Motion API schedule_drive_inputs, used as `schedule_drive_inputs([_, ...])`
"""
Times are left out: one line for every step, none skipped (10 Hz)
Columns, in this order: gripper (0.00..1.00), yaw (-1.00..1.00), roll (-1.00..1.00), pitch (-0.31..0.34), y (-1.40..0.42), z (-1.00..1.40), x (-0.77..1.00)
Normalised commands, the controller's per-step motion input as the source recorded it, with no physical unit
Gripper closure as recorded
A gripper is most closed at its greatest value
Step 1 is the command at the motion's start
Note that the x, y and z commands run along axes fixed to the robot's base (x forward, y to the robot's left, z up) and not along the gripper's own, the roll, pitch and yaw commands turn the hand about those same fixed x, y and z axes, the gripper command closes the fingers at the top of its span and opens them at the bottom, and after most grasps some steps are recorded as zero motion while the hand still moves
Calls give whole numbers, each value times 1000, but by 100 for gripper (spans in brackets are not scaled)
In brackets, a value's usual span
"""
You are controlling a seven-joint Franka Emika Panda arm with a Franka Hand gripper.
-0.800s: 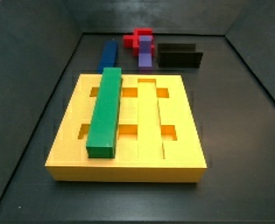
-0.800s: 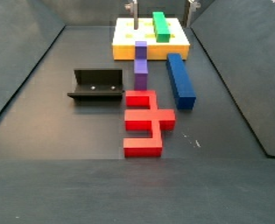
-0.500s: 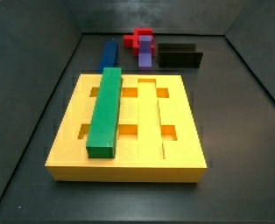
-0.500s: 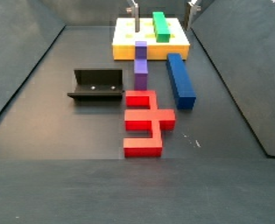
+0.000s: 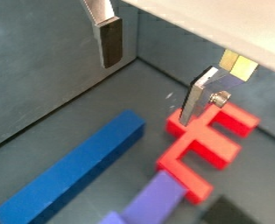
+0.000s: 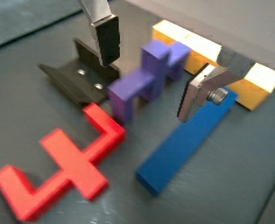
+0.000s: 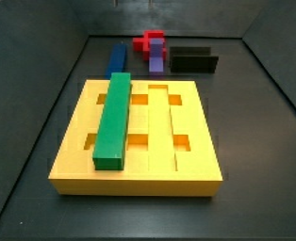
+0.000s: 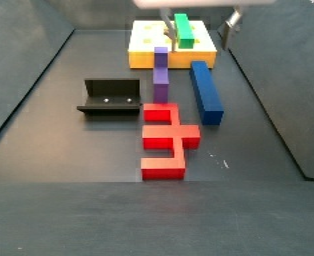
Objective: Pick up the blue object. Move up. Move to above the board. Insert the blue object.
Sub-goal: Pick up the blue object.
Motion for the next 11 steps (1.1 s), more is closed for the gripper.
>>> schedule_drive_inputs([0,0,0,-94,-331,-491,-534])
schedule_drive_inputs([0,0,0,-110,-363,-540,-500])
schedule_drive_inputs([0,0,0,-144,-446,-523,-294])
schedule_drive_inputs([0,-34,31,-67,-409,-437,17])
schedule_drive_inputs([0,-109,67,-9,-309,-449,69])
schedule_drive_inputs([0,-91,81,0,-260,-426,69])
schedule_drive_inputs([0,0,96,-1,-234,-394,106])
schedule_drive_inputs([0,0,90,-1,-263,-363,149])
schedule_drive_inputs([0,0,74,0,-206,-317,54])
schedule_drive_inputs([0,0,89,0,-86,-143,0])
schedule_drive_inputs([0,0,90,16,-6,-57,0])
